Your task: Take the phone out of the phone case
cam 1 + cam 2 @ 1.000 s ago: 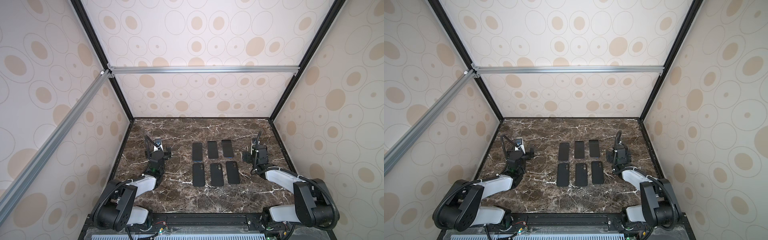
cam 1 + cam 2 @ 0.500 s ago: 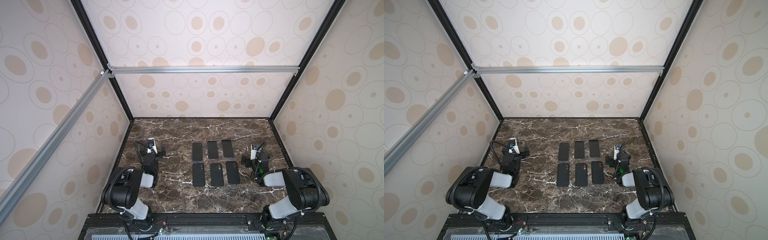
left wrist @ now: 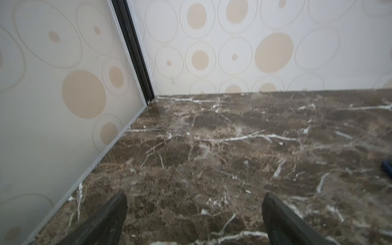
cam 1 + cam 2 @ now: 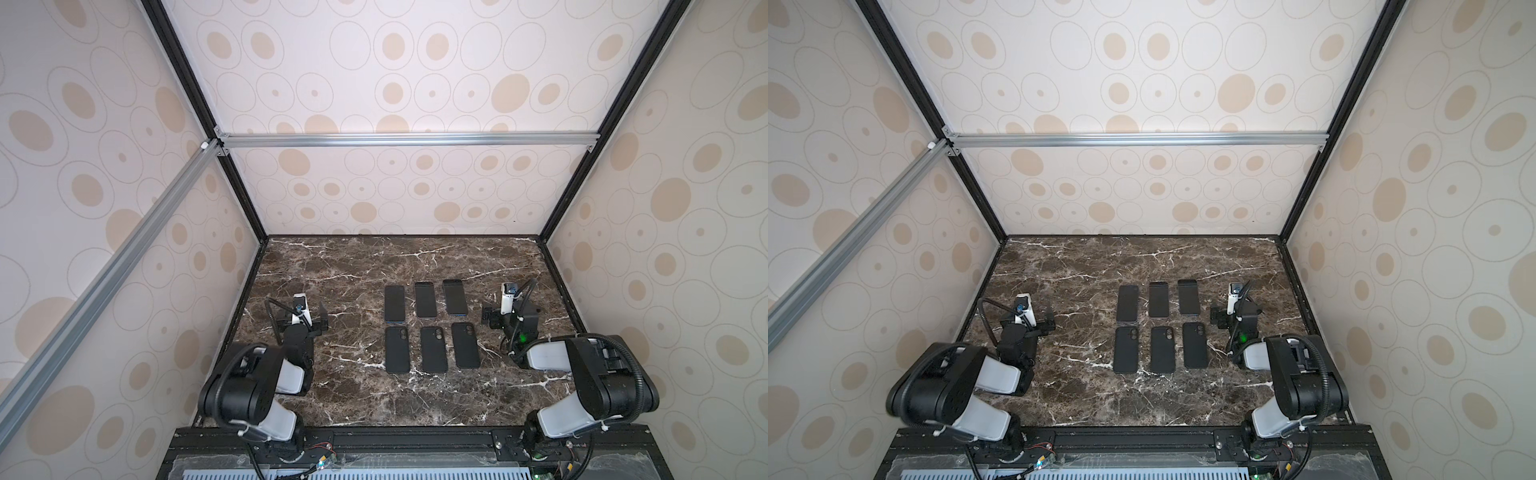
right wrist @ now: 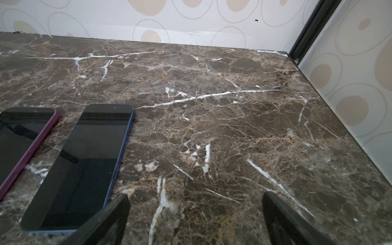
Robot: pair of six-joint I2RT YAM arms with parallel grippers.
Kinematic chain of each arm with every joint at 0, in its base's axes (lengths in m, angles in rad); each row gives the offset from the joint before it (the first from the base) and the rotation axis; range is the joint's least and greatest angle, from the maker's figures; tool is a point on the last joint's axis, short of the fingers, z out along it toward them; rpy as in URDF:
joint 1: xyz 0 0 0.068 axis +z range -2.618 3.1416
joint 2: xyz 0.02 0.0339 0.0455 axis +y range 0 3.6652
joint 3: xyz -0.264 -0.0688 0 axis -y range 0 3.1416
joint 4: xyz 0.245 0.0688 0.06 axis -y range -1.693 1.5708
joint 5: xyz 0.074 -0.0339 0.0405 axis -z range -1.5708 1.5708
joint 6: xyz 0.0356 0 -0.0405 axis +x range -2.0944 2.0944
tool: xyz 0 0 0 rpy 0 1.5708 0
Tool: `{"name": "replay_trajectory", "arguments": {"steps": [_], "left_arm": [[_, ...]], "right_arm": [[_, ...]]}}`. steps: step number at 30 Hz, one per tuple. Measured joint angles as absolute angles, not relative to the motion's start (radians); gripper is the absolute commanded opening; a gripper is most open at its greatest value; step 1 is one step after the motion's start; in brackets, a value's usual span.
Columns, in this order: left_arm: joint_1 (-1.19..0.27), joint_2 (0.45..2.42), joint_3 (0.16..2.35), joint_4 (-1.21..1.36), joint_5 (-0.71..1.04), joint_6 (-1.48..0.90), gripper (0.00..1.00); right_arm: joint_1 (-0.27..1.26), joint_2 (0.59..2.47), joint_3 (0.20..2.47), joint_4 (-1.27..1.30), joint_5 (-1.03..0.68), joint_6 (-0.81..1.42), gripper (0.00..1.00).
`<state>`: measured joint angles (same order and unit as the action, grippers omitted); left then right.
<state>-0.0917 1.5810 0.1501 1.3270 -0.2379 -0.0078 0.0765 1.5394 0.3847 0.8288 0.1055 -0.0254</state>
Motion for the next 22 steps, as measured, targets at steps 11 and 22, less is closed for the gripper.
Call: {"name": "replay_trajectory", "arguments": {"steps": [11, 22], "left_arm": [[-0.049, 1.585, 0.208, 1.330, -0.207, -0.028, 0.99], [-0.047, 1.586, 0.213, 1.323, -0.182, -0.028, 0.99]], "right_arm": [[0.076, 1.539, 0.405, 0.800, 0.109, -0.024, 1.00], [0.076, 1.539, 0.405, 0.796, 0.109, -0.024, 1.00]]}}
